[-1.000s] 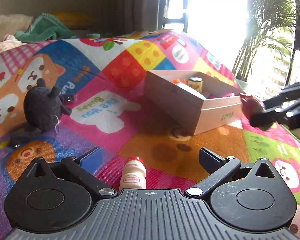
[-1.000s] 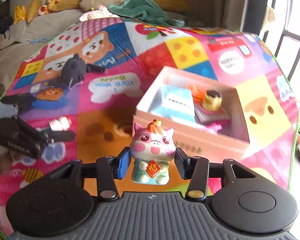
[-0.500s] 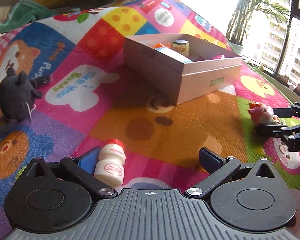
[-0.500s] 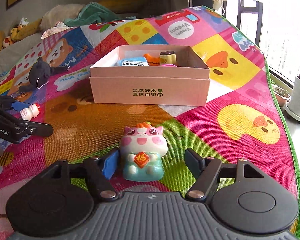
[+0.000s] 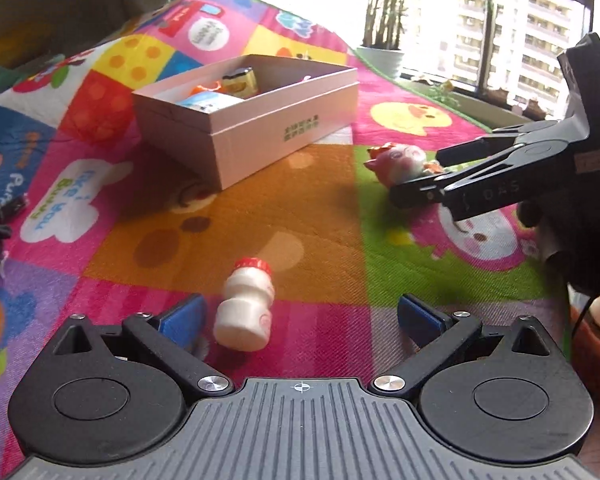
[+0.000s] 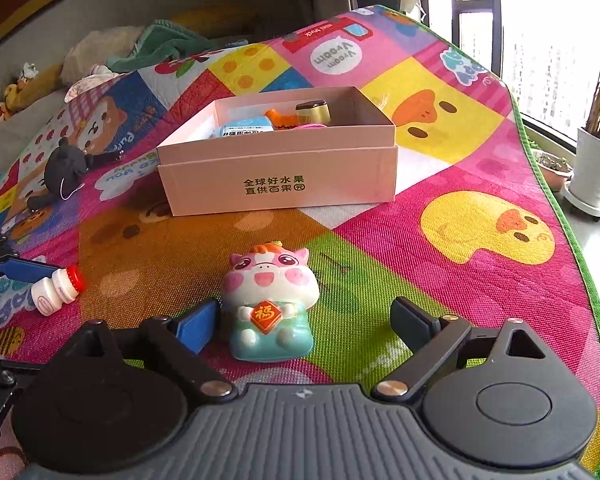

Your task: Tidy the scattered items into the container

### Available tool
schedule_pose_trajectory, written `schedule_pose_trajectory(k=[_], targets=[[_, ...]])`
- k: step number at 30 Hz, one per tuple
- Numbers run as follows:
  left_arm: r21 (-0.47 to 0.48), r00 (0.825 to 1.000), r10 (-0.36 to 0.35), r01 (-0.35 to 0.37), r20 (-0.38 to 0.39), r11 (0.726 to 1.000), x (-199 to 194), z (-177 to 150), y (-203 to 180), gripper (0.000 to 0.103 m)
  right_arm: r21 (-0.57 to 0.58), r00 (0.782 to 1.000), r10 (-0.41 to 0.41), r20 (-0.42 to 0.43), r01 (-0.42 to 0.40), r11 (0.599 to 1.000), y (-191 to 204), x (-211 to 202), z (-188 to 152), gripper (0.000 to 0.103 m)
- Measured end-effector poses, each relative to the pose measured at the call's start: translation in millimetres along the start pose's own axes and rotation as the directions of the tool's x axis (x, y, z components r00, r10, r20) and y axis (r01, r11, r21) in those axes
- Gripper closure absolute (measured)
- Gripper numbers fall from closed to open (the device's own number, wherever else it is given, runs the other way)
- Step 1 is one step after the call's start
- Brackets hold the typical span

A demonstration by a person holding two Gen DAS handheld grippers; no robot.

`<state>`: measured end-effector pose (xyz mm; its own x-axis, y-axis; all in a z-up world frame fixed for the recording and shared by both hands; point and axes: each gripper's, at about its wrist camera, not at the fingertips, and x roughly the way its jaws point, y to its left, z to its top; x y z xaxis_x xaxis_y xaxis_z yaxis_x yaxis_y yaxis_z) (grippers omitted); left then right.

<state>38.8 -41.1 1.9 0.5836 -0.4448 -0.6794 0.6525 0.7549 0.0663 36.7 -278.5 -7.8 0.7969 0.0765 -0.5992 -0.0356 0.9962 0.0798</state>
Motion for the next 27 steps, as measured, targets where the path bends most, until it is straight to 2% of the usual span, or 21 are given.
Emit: schedule_pose_trajectory(k=[5, 13, 17, 22, 24, 27], targets=[[-0.05, 0.997, 0.08, -0.08, -0.013, 0.995, -12.0, -9.1, 19.2, 0.0, 0.022, 1.0, 0.013, -0.008, -0.012, 1.0, -2.8, 0.9, 0.7, 0.002], [-0.178, 0.986, 0.162, -0.168, -0.048, 0.97, -16.1, -14.8, 50.0, 0.0, 0.048, 1.0, 0.025, -0.003, -0.024, 0.999, -5.6, -0.3, 0.1, 0.0], [-0.201, 0.969, 0.241, -0.248, -0.057, 0.948, -19.5, -17.1, 59.8, 0.0, 0.047, 1.0, 0.023, -0.004, -0.023, 0.999, -5.0, -0.6, 0.1, 0.0], [-0.254, 0.932, 0.357, -0.361, -0.066, 0.897, -21.8, -21.1, 76.1, 0.0, 0.03, 1.0, 0.007, -0.014, -0.007, 1.0, -1.0, 0.3, 0.4, 0.0], [-0.273, 0.933, 0.353, -0.357, -0.068, 0.893, -23.4, -22.8, 80.5, 0.0, 0.025, 1.0, 0.003, -0.016, -0.003, 1.0, -0.3, 0.6, 0.6, 0.0], [-0.291, 0.952, 0.299, -0.303, -0.06, 0.907, -27.8, -26.3, 81.2, 0.0, 0.024, 1.0, 0.002, -0.017, -0.002, 1.0, -0.7, 1.1, 1.0, 0.0]])
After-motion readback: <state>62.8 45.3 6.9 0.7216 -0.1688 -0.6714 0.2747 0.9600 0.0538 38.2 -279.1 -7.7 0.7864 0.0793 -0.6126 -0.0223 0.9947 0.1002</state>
